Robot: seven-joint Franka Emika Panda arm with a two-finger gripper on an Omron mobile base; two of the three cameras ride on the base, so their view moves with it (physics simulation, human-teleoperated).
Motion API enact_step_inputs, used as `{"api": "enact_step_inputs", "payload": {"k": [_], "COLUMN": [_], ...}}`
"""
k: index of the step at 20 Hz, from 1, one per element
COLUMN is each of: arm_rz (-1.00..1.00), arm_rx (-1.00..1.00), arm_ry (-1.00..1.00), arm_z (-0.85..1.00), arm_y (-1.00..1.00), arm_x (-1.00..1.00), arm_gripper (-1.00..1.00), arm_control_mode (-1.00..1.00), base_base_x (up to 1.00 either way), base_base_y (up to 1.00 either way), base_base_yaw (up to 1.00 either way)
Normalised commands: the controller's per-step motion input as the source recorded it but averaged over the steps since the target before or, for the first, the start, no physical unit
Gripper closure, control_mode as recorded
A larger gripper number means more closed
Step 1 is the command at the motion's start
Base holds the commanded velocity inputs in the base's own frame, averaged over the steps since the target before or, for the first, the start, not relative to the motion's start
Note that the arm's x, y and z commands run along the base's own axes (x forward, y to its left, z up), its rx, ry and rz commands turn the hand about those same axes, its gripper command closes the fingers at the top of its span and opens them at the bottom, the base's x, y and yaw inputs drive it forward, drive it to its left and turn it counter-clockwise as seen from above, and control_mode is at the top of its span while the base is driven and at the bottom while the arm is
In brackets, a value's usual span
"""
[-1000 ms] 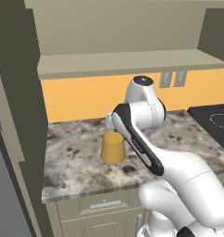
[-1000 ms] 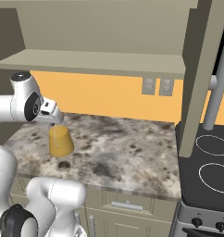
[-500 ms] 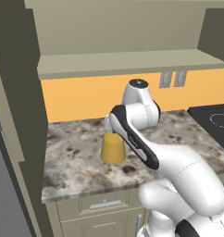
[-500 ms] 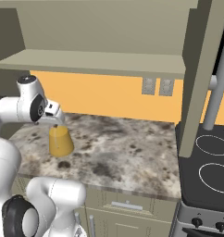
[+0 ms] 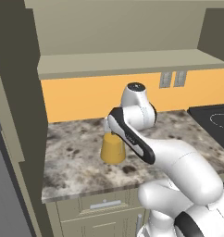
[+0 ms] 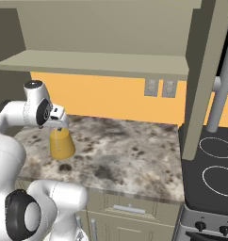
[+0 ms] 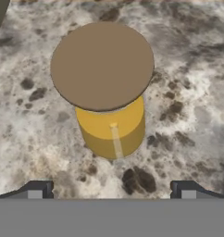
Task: There is a tray on the dining counter. Grab the cup, mug, and pitcher and place them on the tray. The pitcher may be placed next to the tray if it cannot fit the tray.
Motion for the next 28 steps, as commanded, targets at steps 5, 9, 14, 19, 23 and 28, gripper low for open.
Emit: {"api": "enact_step_inputs", "payload": {"k": [5, 9, 14, 19, 23, 28], "arm_rz": [0.00, 0.00, 0.00, 0.00, 0.00, 0.00], "arm_rx": [0.00, 0.00, 0.00, 0.00, 0.00, 0.00], "arm_ry": [0.01, 0.01, 0.02, 0.03, 0.02, 0.02], "arm_z": [-0.17, -0.16, -0.13, -0.11, -0.13, -0.15], "arm_y": [0.00, 0.00, 0.00, 0.00, 0.00, 0.00], "arm_x": [0.14, 0.12, 0.09, 0.06, 0.09, 0.12], "arm_gripper": [-1.00, -1.00, -1.00, -1.00, -1.00, -1.00], "arm_control_mode": [-1.00, -1.00, -1.00, -1.00, -1.00, -1.00], "base_base_x": [0.00, 0.00, 0.00, 0.00, 0.00, 0.00], "base_base_y": [0.00, 0.00, 0.00, 0.00, 0.00, 0.00], "base_base_yaw": [0.00, 0.00, 0.00, 0.00, 0.00, 0.00]}}
